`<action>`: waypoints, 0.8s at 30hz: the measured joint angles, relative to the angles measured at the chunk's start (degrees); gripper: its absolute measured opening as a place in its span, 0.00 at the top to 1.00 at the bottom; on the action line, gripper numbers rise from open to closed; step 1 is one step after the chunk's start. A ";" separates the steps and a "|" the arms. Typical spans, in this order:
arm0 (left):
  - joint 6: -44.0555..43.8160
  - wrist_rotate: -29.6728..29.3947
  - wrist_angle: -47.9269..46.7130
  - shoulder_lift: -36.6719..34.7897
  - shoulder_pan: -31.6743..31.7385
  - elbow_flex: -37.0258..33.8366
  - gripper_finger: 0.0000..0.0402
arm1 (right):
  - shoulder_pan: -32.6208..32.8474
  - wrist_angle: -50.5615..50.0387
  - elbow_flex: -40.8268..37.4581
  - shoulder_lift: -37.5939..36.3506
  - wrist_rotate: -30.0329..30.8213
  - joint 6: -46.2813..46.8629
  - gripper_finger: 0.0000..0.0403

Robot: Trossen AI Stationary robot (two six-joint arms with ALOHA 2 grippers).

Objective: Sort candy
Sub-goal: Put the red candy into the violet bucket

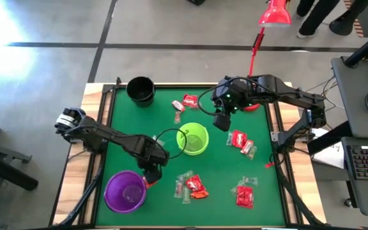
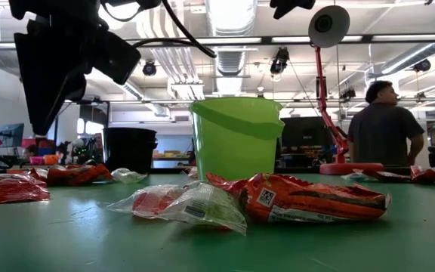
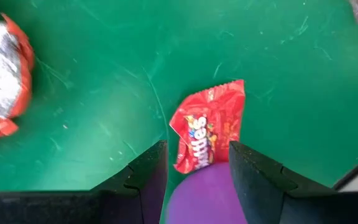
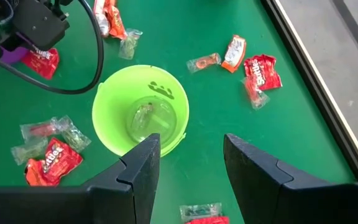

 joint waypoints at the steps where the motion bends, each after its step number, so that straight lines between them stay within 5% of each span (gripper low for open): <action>1: -0.59 0.40 0.20 0.00 -0.04 0.00 0.62 | 0.00 0.01 0.00 0.00 0.00 0.16 0.58; 24: -1.44 3.16 5.78 -0.02 -1.88 -5.09 0.62 | 0.00 0.06 0.00 0.00 -0.02 0.62 0.58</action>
